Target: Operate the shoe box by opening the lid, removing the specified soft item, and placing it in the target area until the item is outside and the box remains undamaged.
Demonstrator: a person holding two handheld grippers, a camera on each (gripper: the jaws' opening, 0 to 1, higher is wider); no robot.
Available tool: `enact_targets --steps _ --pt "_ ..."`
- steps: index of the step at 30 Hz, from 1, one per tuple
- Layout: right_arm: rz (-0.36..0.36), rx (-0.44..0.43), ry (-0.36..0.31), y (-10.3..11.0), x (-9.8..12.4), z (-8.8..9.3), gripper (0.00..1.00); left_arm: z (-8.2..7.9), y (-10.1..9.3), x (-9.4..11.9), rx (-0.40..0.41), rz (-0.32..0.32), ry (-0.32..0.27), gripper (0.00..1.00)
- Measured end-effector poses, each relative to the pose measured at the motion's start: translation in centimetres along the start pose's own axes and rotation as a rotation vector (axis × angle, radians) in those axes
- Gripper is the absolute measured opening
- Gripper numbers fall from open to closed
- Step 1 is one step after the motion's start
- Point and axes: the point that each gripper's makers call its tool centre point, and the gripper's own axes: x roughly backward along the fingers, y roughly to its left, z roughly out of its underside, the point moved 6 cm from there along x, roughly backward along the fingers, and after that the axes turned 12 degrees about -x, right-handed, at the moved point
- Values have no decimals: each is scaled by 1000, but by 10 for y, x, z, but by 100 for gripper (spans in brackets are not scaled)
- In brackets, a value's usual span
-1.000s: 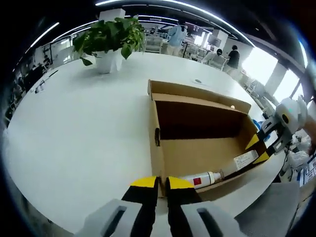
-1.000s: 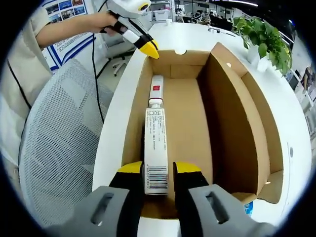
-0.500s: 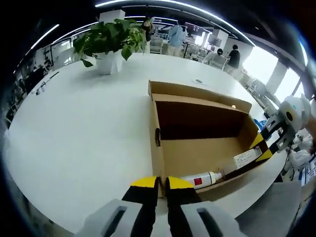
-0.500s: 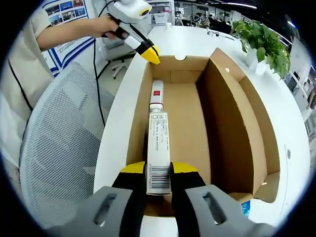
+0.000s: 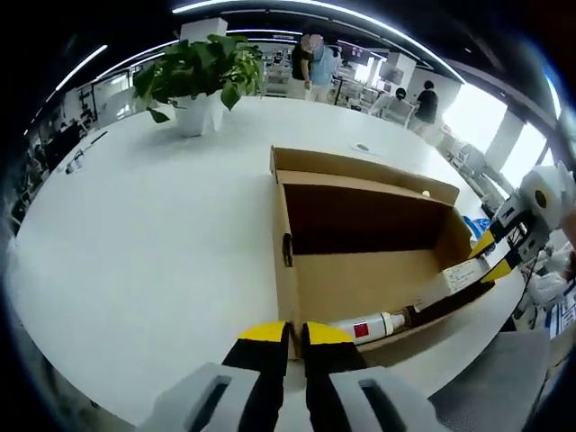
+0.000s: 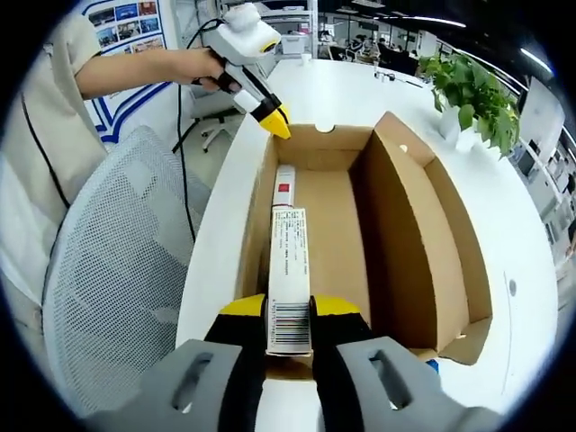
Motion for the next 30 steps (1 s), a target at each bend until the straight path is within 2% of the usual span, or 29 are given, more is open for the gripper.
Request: enact_targets --steps 17,23,30 --pt "45 44 -62 2 46 -18 15 -1 -2 1 -13 -5 12 5" --pt "53 54 -88 2 64 -25 15 -1 -1 1 10 0 8 5" --pt "80 76 -89 -6 90 -22 15 -1 -1 1 7 -3 13 5"
